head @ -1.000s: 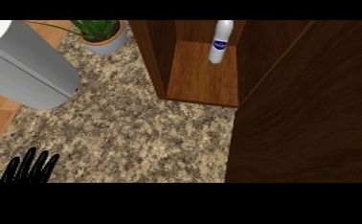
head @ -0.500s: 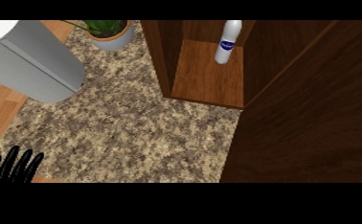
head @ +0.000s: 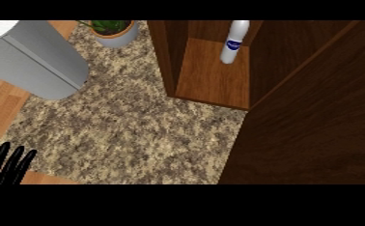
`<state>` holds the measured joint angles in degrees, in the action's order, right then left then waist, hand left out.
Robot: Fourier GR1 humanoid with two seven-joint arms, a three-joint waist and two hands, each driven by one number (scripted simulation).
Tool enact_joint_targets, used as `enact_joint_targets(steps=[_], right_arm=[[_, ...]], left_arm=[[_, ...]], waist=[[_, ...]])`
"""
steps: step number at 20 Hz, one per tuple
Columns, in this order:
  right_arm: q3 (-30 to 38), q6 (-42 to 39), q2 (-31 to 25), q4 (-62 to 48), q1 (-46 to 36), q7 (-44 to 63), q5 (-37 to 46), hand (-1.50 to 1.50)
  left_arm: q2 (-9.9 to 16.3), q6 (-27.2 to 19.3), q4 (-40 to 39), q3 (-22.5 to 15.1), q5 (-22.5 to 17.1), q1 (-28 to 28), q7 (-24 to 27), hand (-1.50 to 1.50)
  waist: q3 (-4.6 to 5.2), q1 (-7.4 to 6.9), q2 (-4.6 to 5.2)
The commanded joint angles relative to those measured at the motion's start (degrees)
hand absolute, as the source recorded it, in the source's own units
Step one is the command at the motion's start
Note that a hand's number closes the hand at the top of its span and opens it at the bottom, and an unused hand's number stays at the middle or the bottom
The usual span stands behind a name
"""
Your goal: Pick up the bottled water, place it into the cabinet and close the cabinet
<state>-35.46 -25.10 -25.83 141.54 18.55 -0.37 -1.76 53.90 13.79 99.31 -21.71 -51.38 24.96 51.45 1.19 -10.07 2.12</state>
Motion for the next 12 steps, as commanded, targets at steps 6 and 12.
enact_joint_targets(steps=[6,12], right_arm=[[-2.29,5.18,8.76,-9.48,-2.87,8.35,-7.53,1.50],[0.09,5.53,13.93,-17.48,-11.09,13.24,-16.99,1.50]], left_arm=[[1.56,2.37,0.35,2.15,-1.55,-0.92,-0.04,-1.50],[2.31,3.70,-0.08,2.85,-2.21,-0.98,-0.73,-1.50]], waist=[[-0.33,-1.21,1.32],[-0.54,-1.74,1.27]])
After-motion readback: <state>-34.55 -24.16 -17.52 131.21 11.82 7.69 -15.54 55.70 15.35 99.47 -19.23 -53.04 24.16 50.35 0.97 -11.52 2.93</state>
